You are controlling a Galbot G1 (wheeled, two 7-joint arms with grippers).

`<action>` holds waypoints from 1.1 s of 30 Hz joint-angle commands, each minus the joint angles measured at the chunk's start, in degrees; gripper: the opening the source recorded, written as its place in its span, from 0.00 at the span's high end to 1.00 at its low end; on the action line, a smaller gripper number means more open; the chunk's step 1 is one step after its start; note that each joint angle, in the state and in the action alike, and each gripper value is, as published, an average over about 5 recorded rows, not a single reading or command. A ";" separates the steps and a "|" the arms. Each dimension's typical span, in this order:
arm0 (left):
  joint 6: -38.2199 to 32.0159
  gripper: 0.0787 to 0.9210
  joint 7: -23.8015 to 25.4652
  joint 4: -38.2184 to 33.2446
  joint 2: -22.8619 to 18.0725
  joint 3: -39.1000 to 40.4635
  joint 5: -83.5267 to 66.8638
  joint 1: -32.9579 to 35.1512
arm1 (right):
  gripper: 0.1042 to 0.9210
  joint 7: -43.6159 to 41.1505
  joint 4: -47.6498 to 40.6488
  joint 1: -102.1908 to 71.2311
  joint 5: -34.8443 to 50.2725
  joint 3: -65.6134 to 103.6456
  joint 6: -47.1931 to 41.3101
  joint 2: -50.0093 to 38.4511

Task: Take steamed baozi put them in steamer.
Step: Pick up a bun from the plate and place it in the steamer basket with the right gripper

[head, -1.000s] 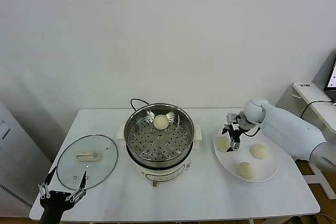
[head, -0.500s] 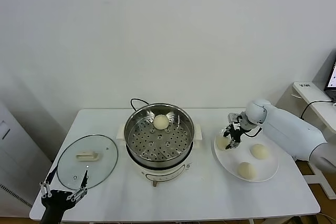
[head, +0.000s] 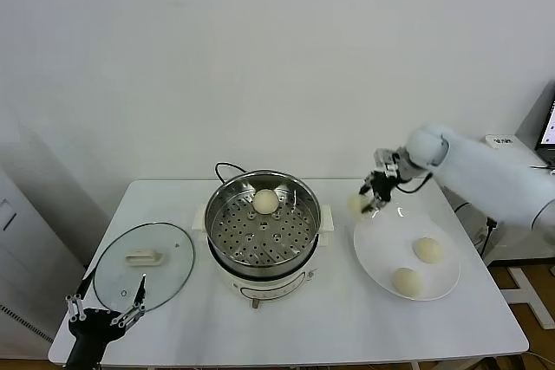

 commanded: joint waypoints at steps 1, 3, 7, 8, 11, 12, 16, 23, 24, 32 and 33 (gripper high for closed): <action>-0.07 0.12 -0.09 -0.16 -0.16 0.31 0.09 0.02 | 0.54 -0.21 6.65 17.79 15.35 -11.35 -4.31 2.50; -0.17 0.12 -0.15 -0.16 -0.30 0.73 0.34 0.03 | 0.54 0.66 8.92 17.91 17.63 -10.94 -6.75 3.58; -0.29 0.12 -0.24 -0.17 -0.44 1.32 0.90 -0.56 | 0.54 4.47 15.17 14.59 21.50 -9.64 -11.63 5.42; -0.29 0.12 -0.26 -0.17 -0.43 1.35 0.99 -0.74 | 0.54 5.35 16.61 13.46 22.00 -9.41 -12.44 5.86; -0.33 0.12 -0.27 -0.17 -0.29 1.40 1.42 -1.10 | 0.54 7.87 19.47 9.29 21.84 -8.58 -14.46 7.76; -0.35 0.12 -0.27 -0.18 -0.26 1.41 1.57 -1.14 | 0.54 8.68 19.78 7.87 21.61 -8.25 -14.88 8.57; -0.37 0.12 -0.26 -0.18 -0.41 1.45 1.83 -1.05 | 0.55 12.32 18.49 3.33 21.03 -6.95 -15.76 12.41; -0.36 0.12 -0.31 -0.16 -0.95 1.49 1.71 -0.82 | 0.54 16.54 12.60 0.29 21.13 -6.33 -17.00 19.25; -0.34 0.12 -0.33 -0.15 -0.97 1.44 1.63 -0.84 | 0.54 17.25 12.09 -0.07 21.12 -6.30 -17.26 20.04; -0.32 0.12 -0.48 -0.12 -1.04 0.82 1.24 -0.73 | 0.54 24.32 11.62 -3.46 20.48 -5.84 -20.00 23.40; -0.35 0.12 -0.49 -0.11 -1.04 0.79 1.21 -0.67 | 0.54 24.87 11.45 -3.83 20.48 -5.70 -20.18 23.56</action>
